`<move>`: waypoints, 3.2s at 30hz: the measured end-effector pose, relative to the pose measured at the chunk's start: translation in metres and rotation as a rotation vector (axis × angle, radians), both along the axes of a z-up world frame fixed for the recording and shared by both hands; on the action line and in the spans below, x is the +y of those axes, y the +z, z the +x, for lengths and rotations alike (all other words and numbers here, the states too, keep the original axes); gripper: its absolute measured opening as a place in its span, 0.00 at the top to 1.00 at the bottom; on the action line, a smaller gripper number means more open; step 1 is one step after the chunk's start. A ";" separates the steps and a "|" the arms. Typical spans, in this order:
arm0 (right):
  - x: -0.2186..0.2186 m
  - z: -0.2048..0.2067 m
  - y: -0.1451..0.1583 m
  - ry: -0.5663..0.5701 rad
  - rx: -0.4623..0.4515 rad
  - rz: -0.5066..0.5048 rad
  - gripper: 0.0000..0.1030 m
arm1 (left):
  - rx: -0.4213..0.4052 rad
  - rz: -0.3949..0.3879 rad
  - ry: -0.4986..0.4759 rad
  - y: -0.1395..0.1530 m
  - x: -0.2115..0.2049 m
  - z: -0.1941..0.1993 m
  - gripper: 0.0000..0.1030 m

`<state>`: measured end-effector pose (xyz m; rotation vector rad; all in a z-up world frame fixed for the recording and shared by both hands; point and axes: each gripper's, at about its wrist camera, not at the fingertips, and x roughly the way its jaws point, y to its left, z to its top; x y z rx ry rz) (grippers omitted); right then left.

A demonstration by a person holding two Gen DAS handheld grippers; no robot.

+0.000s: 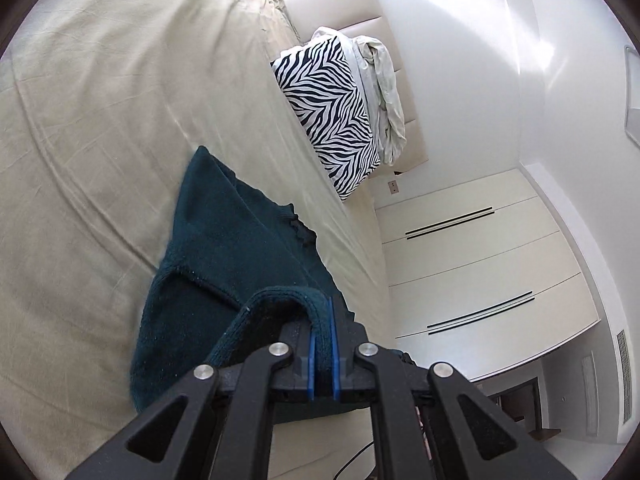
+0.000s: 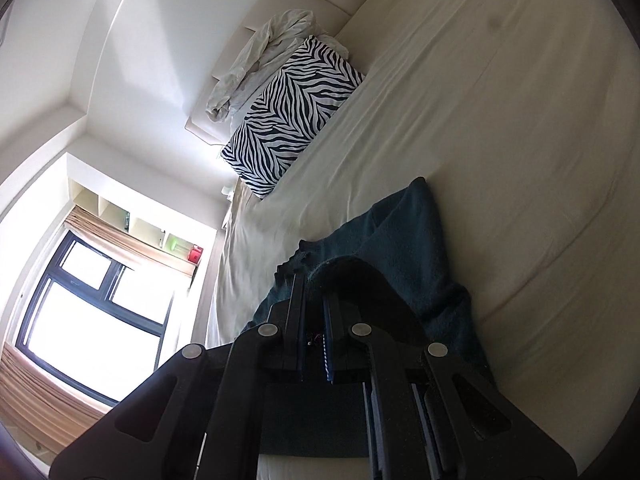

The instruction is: Fold small clothes

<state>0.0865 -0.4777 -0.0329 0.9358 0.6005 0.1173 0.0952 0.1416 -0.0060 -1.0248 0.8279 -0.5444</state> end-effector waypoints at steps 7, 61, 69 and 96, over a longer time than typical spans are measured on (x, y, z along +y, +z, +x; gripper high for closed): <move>-0.010 0.073 -0.023 -0.025 0.034 -0.006 0.94 | 0.015 0.022 0.004 -0.011 -0.006 0.063 0.94; 0.034 0.008 -0.060 0.080 0.242 -0.508 0.49 | -0.004 0.702 0.009 -0.068 -0.050 0.004 0.93; 0.029 0.005 -0.067 0.082 0.272 -0.530 0.84 | -0.025 0.682 0.011 -0.057 -0.047 -0.005 0.93; 0.012 -0.022 -0.090 0.037 0.291 -0.414 0.95 | 0.057 0.601 0.008 -0.085 -0.030 -0.008 0.94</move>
